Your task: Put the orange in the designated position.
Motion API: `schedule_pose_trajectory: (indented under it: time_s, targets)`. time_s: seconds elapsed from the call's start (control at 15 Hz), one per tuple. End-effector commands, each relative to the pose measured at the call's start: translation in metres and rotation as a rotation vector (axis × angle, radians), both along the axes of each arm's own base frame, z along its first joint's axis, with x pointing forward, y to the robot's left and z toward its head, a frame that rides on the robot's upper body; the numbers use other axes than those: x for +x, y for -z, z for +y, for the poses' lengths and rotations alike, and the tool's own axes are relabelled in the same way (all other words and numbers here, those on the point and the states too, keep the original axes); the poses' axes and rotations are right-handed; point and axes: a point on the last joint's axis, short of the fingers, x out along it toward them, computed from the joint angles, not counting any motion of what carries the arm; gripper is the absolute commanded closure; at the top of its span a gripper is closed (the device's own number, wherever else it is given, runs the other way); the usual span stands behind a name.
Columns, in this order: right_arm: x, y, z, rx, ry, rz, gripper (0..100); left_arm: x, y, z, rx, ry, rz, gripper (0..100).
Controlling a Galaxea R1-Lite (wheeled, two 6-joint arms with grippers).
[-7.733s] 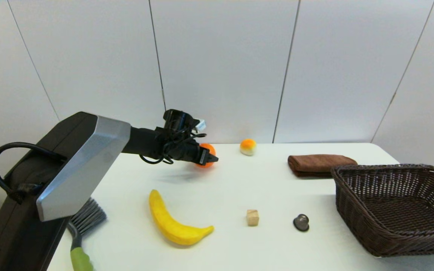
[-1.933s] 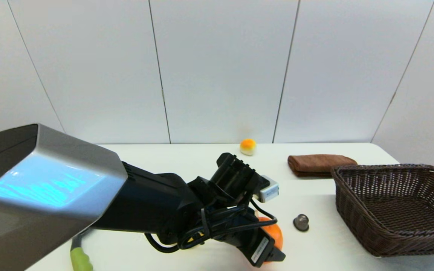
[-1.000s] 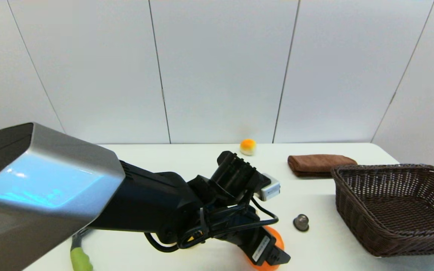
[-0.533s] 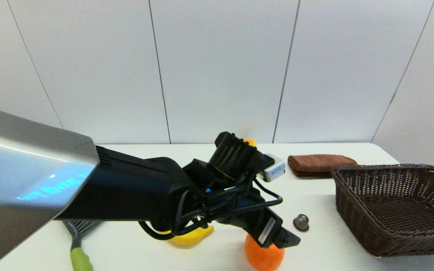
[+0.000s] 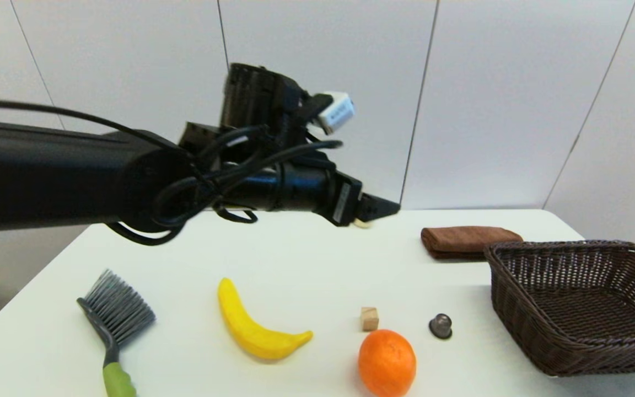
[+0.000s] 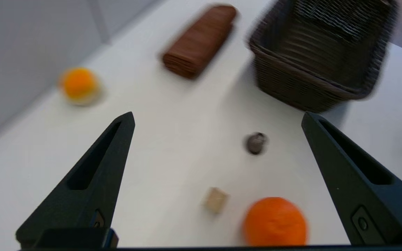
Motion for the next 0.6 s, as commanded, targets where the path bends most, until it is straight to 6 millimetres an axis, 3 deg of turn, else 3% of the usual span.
schedule_pose_trajectory:
  time_s: [0.07, 0.2, 0.4, 0.6]
  targets:
    - [0.0, 0.0, 0.0, 0.0, 0.0, 0.001, 0, -0.006, -0.058, 0.096, -0.034, -0.191, -0.207, 0]
    - [0.0, 0.0, 0.0, 0.0, 0.0, 0.001, 0, -0.009, -0.065, 0.15, 0.01, -0.338, -0.268, 0]
    - [0.0, 0.0, 0.0, 0.0, 0.0, 0.001, 0, -0.035, -0.076, 0.209, 0.024, -0.527, -0.318, 0]
    - [0.0, 0.0, 0.0, 0.0, 0.0, 0.001, 0, -0.061, -0.081, 0.248, 0.054, -0.687, -0.37, 0]
